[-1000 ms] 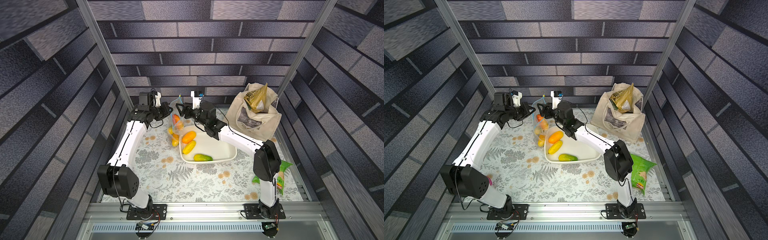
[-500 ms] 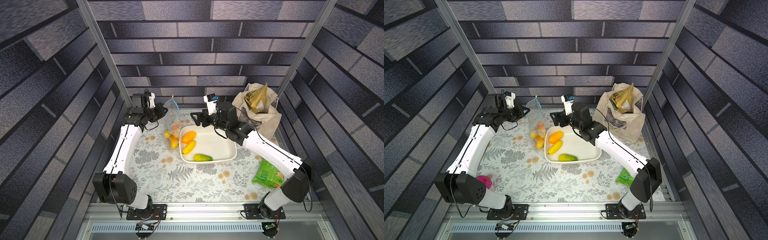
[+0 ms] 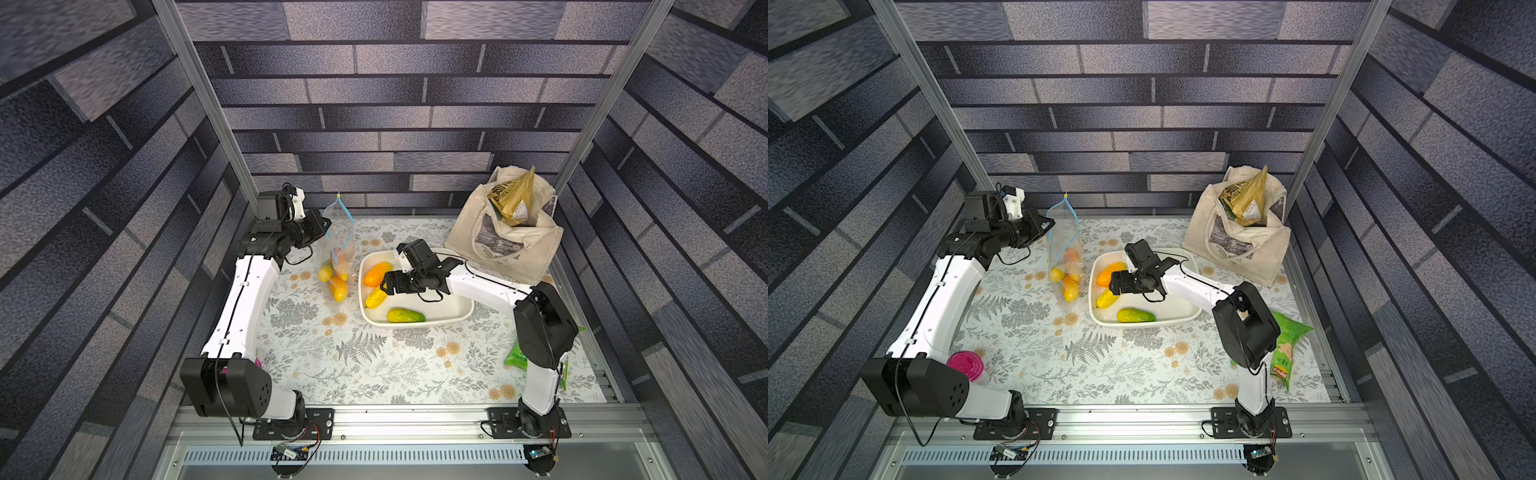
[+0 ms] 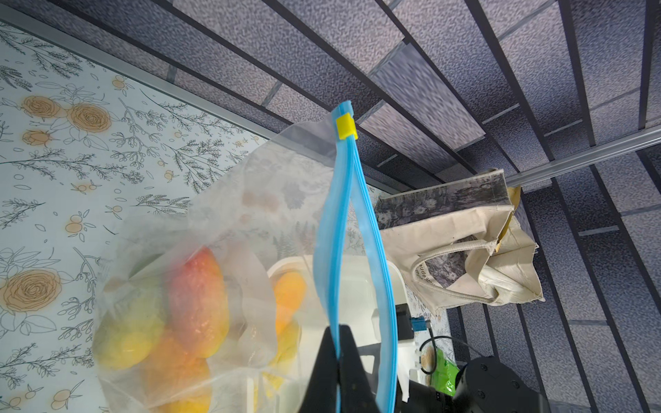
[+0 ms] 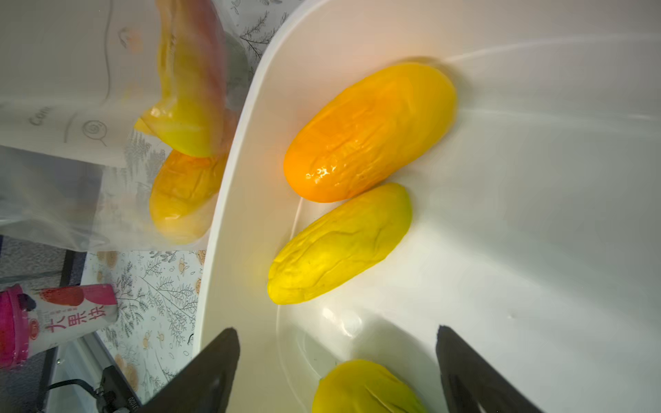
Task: Place the mango in a zip-top bag and seal the zipper
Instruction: Pick up the mango from the basket.
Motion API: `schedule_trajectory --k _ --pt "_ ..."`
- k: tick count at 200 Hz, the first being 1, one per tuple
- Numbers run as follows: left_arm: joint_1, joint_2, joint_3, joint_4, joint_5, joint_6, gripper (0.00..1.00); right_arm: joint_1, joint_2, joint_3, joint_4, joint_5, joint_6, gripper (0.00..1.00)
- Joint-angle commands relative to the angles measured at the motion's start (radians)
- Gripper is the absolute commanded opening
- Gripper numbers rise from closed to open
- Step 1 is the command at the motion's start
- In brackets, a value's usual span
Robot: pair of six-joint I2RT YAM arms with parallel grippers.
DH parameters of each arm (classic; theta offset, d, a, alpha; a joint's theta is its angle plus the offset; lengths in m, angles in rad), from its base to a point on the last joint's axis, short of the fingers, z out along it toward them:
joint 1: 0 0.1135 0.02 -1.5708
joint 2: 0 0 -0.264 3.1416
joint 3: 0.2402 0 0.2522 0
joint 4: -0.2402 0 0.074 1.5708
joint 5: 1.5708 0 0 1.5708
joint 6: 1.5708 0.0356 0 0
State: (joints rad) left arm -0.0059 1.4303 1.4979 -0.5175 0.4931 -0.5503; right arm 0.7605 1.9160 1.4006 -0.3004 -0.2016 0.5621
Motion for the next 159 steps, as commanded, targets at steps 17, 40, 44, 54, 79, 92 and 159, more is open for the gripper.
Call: schedule_trajectory --k 17,40,44,54,79,92,159 --pt "0.004 -0.028 -0.016 0.012 -0.005 0.031 0.0 0.042 0.054 -0.034 0.187 0.153 0.296 0.89" --pt "0.004 -0.028 -0.018 0.015 -0.004 0.032 0.0 0.043 0.101 0.001 0.183 0.214 0.324 0.88" --pt "0.004 -0.026 -0.018 0.015 -0.004 0.032 0.0 0.043 0.127 0.012 0.18 0.216 0.324 0.88" --pt "0.004 -0.025 -0.018 0.016 -0.002 0.033 0.0 0.043 0.163 0.038 0.176 0.216 0.324 0.87" --pt "0.006 -0.028 -0.019 0.017 -0.004 0.035 0.0 0.044 0.244 0.12 0.098 0.231 0.315 0.81" --pt "0.006 -0.025 -0.019 0.02 0.0 0.035 0.0 0.048 0.265 0.123 0.093 0.269 0.321 0.8" --pt "0.007 -0.025 -0.014 0.011 -0.004 0.042 0.0 0.056 0.198 0.089 0.049 0.403 0.214 0.37"
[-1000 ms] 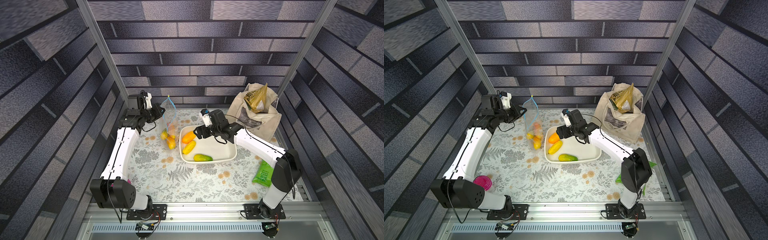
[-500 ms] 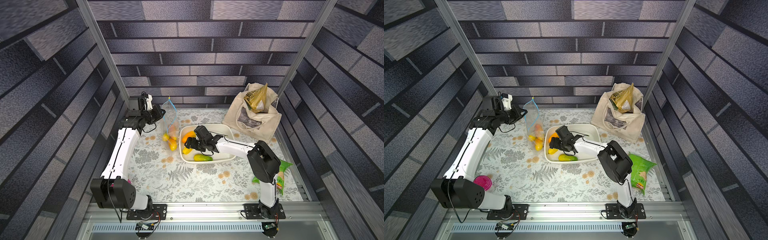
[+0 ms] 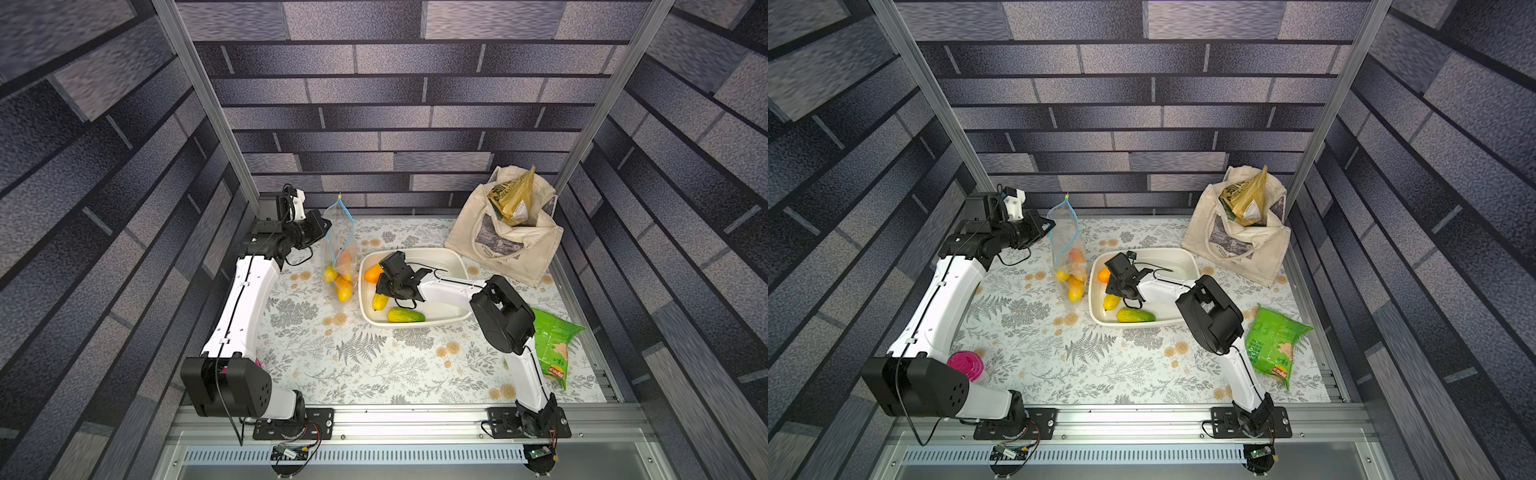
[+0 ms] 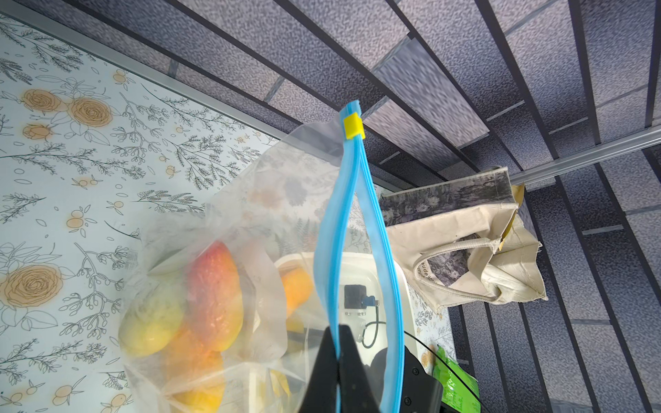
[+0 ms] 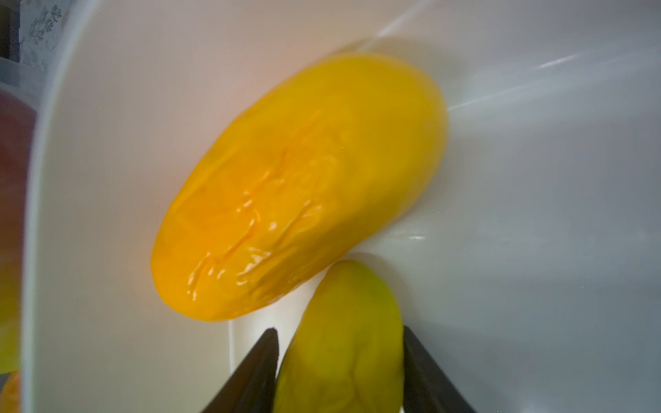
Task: Place the mango in a zip-top bag and seal the zipper
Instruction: Pick up the mango from the basket, then place the mango in the zipper food storage bag.
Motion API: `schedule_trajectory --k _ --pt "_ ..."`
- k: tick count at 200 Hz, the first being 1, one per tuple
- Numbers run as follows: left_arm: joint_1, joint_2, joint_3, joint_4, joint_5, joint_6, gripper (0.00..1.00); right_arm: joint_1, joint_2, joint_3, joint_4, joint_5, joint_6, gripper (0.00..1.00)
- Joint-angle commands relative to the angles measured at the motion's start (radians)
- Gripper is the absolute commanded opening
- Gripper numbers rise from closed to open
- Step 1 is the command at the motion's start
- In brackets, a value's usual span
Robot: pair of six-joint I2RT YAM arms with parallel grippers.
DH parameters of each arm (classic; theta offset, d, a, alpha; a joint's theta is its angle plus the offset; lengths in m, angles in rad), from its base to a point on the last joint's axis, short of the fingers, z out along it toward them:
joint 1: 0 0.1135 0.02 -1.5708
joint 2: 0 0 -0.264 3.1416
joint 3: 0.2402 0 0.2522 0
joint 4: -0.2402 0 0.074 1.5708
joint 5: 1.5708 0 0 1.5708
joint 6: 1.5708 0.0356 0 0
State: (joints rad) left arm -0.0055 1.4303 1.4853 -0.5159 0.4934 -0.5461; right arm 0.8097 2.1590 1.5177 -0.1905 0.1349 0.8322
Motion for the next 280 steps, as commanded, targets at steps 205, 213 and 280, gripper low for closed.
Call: schedule_trajectory --k 205,213,280 --pt "-0.015 0.001 0.019 0.024 0.084 -0.032 0.0 0.023 -0.003 0.502 0.598 -0.162 -0.401 0.17" --pt "-0.016 0.004 0.023 0.01 0.085 -0.03 0.0 0.026 0.042 0.575 0.525 -0.166 -0.41 0.17" --pt "-0.002 -0.028 0.002 0.002 0.05 -0.004 0.0 0.04 0.11 0.628 0.429 -0.187 -0.444 0.67"
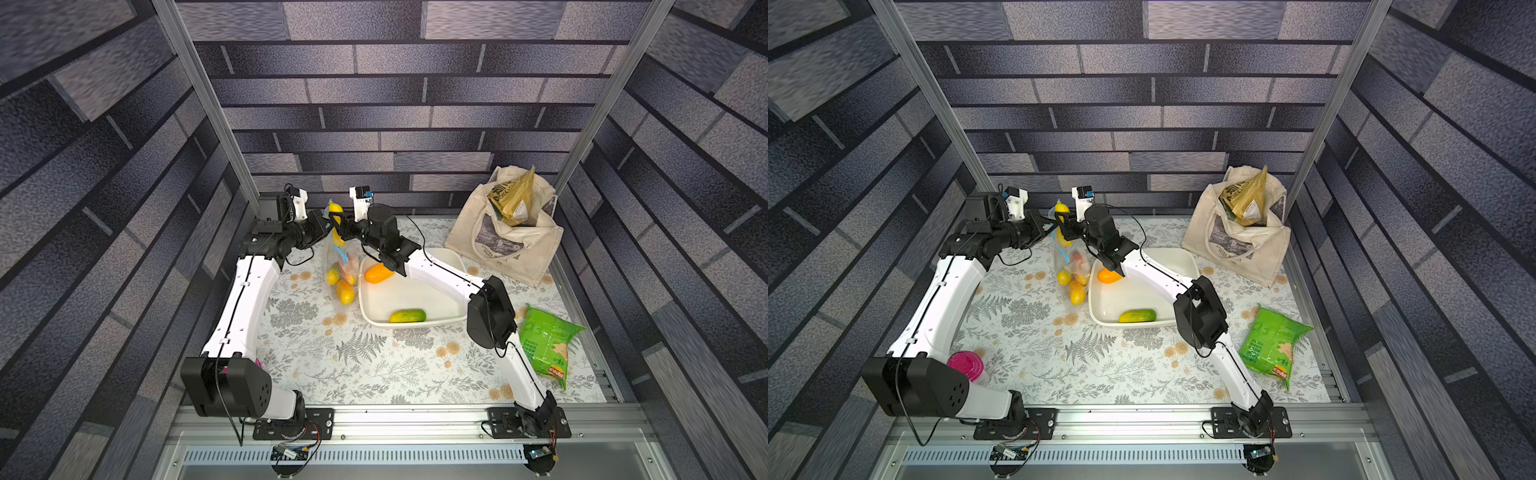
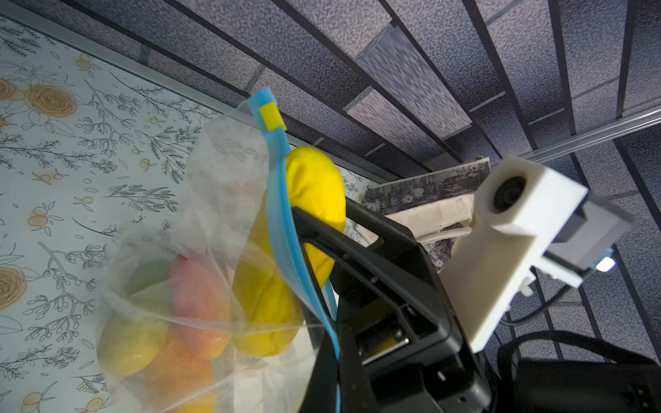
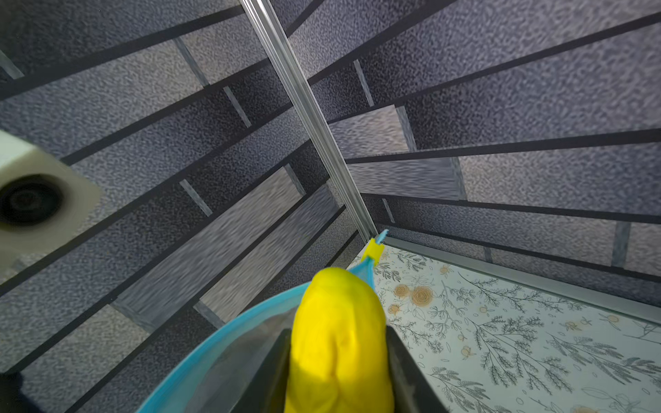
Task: Place the mango in a zip-top bag and seal the zipper
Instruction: Place the mango in the zipper food storage bag, then pick up the mango from the basket.
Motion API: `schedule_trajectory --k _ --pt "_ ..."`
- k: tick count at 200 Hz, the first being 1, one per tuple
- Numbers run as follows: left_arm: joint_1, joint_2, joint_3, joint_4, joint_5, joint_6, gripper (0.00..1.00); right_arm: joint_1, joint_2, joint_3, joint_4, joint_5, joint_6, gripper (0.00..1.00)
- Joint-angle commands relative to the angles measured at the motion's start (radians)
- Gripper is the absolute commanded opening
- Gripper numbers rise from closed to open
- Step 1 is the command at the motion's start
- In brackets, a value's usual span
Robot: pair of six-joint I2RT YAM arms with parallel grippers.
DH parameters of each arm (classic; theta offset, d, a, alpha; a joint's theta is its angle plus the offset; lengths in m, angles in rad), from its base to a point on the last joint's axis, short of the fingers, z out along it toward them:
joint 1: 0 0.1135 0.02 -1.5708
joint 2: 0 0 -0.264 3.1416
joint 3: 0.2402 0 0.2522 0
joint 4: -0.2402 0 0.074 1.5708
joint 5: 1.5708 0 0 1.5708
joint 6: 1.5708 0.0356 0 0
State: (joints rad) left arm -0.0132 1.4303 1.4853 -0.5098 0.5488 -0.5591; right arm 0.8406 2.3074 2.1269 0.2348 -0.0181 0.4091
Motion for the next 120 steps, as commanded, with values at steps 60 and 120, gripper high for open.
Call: schedule_trajectory --k 60,120 --pt "0.025 -0.036 -0.011 -0.025 -0.024 0.042 0.0 0.004 -0.227 -0.079 -0.125 0.053 -0.06 0.87" --pt "0.062 -0.08 -0.046 -0.006 -0.015 0.061 0.0 -0.119 -0.62 -0.569 -0.338 0.182 0.166 0.97"
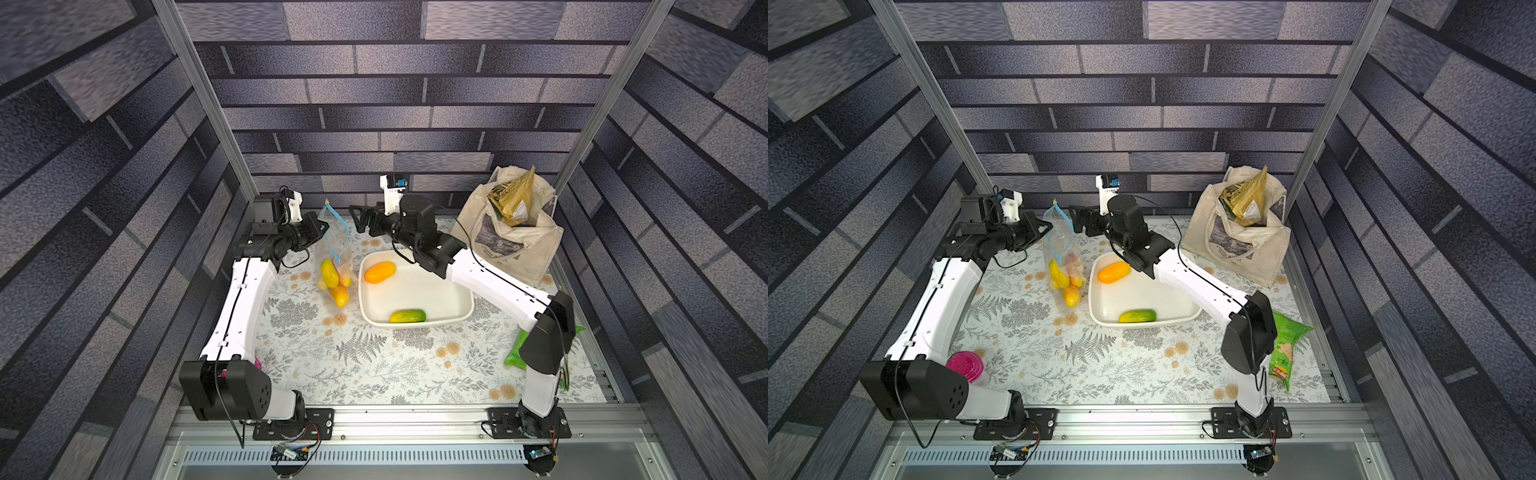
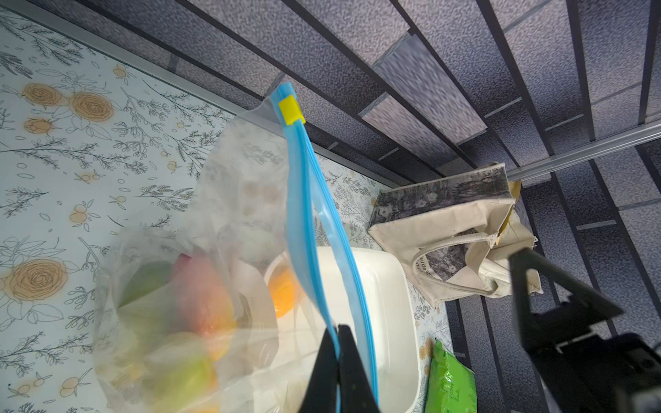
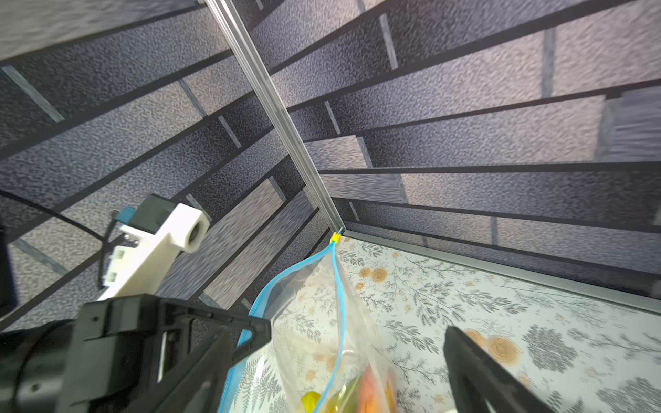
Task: Place the mango in a zip-top bag and seal the zipper
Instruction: Pick up the mango from the basket.
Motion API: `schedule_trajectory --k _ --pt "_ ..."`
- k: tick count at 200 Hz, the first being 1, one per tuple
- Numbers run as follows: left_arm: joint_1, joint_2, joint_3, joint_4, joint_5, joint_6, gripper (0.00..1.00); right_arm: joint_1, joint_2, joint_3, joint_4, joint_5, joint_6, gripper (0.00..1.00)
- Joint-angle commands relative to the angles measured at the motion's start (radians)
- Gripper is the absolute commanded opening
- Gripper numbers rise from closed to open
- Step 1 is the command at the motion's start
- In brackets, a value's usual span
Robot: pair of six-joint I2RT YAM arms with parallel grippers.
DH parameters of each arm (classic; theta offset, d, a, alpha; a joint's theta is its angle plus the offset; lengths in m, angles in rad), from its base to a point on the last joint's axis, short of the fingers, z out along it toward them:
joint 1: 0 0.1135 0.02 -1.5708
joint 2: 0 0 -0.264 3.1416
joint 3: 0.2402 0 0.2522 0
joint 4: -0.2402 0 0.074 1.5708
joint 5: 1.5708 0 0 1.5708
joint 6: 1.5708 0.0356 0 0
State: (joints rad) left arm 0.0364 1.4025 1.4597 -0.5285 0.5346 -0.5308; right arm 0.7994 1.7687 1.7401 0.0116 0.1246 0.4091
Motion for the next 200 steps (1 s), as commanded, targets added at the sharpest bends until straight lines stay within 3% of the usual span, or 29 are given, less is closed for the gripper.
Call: schedule_trajectory --k 1,16,32,49,64,78,102,136,168,200 --pt "0.013 -0.052 -0.02 0.014 -0.001 0.032 0.0 -0.082 -0.086 -0.192 -0.114 0.032 0.176 0.97" --pt "0.014 -0.068 -0.042 0.045 0.016 0.022 0.0 -0.125 -0.108 -0.316 -0.076 -0.074 0.284 0.97" --pt "0.014 -0.082 -0.063 0.083 0.035 0.012 0.0 -0.119 -0.034 -0.286 -0.155 -0.124 0.239 0.97" --pt "0.015 -0.085 -0.06 0.091 0.046 0.0 0.0 -0.111 0.124 -0.1 -0.416 -0.156 0.063 0.97" --pt "0.016 -0.08 -0.036 0.054 0.042 0.0 0.0 -0.105 0.224 0.013 -0.557 -0.169 -0.174 1.0" --pt "0.019 -0.083 -0.027 0.042 0.031 0.003 0.0 -0.103 0.297 0.065 -0.621 -0.154 -0.392 1.0" --pt "0.023 -0.092 -0.029 0.052 0.024 -0.001 0.0 -0.103 0.348 0.114 -0.645 -0.158 -0.636 1.0" --pt "0.023 -0.086 -0.025 0.027 -0.001 0.005 0.0 -0.103 0.453 0.252 -0.708 -0.255 -0.757 1.0" --pt "0.023 -0.082 -0.024 0.019 -0.002 0.007 0.0 -0.103 0.583 0.425 -0.784 -0.229 -0.819 1.0" --pt "0.023 -0.082 -0.019 0.009 -0.008 0.017 0.0 -0.103 0.671 0.563 -0.885 -0.317 -0.854 1.0"
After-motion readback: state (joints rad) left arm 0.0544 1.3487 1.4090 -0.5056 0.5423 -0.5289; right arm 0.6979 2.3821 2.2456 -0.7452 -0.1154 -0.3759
